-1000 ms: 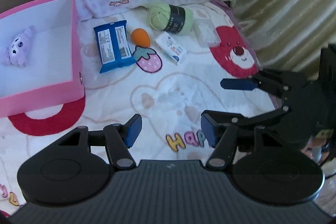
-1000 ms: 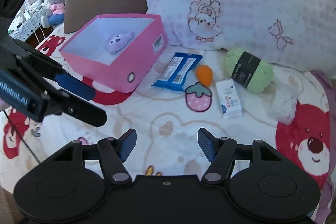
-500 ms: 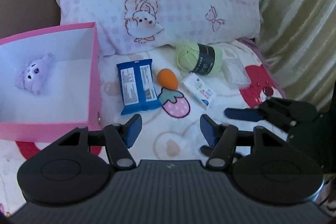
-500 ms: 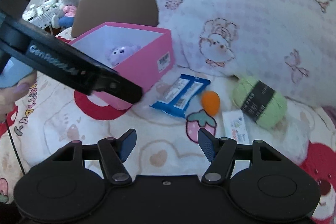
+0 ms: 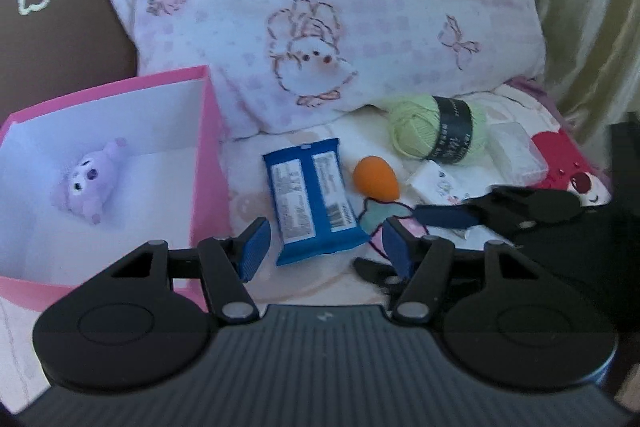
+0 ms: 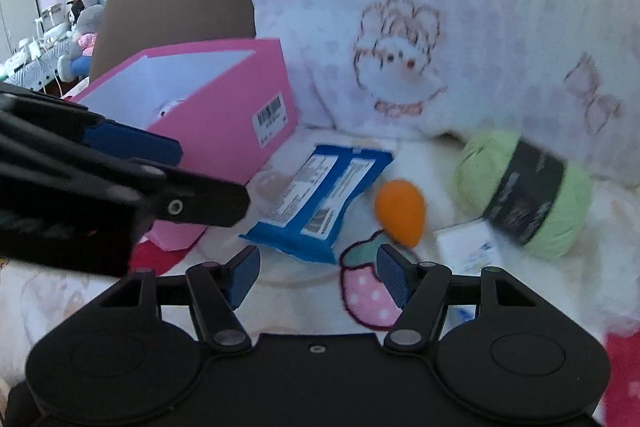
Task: Organize objects
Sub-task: 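Close the right gripper on the blue snack packet's edge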
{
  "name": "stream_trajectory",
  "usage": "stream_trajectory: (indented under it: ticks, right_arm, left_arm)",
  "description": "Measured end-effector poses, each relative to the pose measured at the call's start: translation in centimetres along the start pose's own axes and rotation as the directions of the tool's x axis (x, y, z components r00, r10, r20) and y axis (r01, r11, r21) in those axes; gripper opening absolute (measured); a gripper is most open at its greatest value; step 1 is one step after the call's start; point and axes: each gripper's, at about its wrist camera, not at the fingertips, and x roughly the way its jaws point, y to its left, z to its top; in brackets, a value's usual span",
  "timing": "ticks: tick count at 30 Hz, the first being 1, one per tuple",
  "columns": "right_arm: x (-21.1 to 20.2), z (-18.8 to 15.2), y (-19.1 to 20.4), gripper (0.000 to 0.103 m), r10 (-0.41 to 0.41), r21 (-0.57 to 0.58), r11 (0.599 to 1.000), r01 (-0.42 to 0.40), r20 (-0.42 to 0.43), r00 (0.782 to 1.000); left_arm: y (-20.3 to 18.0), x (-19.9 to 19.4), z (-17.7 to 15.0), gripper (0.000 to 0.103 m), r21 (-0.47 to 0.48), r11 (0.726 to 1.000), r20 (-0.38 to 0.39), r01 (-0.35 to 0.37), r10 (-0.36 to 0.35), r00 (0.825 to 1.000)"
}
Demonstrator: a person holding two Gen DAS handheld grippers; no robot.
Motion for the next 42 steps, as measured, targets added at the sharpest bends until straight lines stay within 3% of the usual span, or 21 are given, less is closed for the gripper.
stream_trajectory:
  ticks: [8, 12, 17, 22, 25, 31, 33, 37, 39, 42]
  right_arm:
    - [2.8, -1.5, -1.0, 0.063, 0.041, 0.087, 0.995, -0.045, 0.043, 0.998]
    - [3.4, -1.8, -1.7, 0.056, 0.049, 0.131, 0.990, -0.057, 0.066, 0.997]
    - [3.9, -2.0, -2.0, 0.056, 0.081, 0.144, 0.986, -0.087, 0.049, 0.996]
    - [3.6, -2.0, -2.1, 0.056, 0.096, 0.157, 0.982, -0.106, 0.069, 0.993]
    - [4.2, -2.2, -2.3, 0.051, 0.113, 0.169, 0.978, -0.121, 0.057, 0.992]
    - [3.9, -2.4, -2.3, 0.033, 0.106, 0.163, 0.980, -0.111, 0.037, 0.994]
    - [4.3, -2.5, -2.7, 0.032, 0.109, 0.182, 0.977, -0.114, 0.039, 0.993]
    - [4.6, -2.6, -2.5, 0.036, 0.107, 0.163, 0.980, -0.117, 0.067, 0.992]
    - [4.8, -2.5, -2.1, 0.037, 0.099, 0.142, 0.984, -0.109, 0.080, 0.992]
    - [4.8, -2.1, -1.5, 0.025, 0.062, 0.086, 0.994, -0.066, 0.047, 0.997]
  left_arm:
    - [-1.0, 4.0, 0.1, 0.057, -0.024, 0.999, -0.076, 0.035, -0.037, 0.996]
    - [-1.9, 7.3, 0.3, 0.057, -0.049, 0.999, -0.176, -0.003, -0.006, 0.984]
    - [-2.5, 9.0, 1.2, 0.057, -0.011, 0.998, -0.154, -0.055, 0.053, 0.987]
    - [-0.4, 10.5, 2.1, 0.058, -0.118, 0.992, -0.208, -0.042, 0.017, 0.978]
    - [0.0, 11.3, 1.8, 0.056, -0.109, 0.992, -0.252, -0.064, 0.035, 0.967]
    - [-0.6, 10.9, 1.2, 0.033, -0.109, 0.993, -0.246, -0.034, 0.006, 0.969]
    - [-0.8, 11.1, 1.0, 0.020, -0.115, 0.993, -0.259, -0.020, -0.011, 0.966]
    - [-1.0, 11.1, 1.0, 0.016, -0.121, 0.992, -0.252, -0.017, -0.014, 0.968]
    - [-1.0, 11.0, 1.2, 0.009, -0.126, 0.992, -0.256, -0.014, -0.019, 0.966]
    - [-1.1, 10.8, 1.3, 0.006, -0.132, 0.991, -0.262, -0.011, -0.024, 0.965]
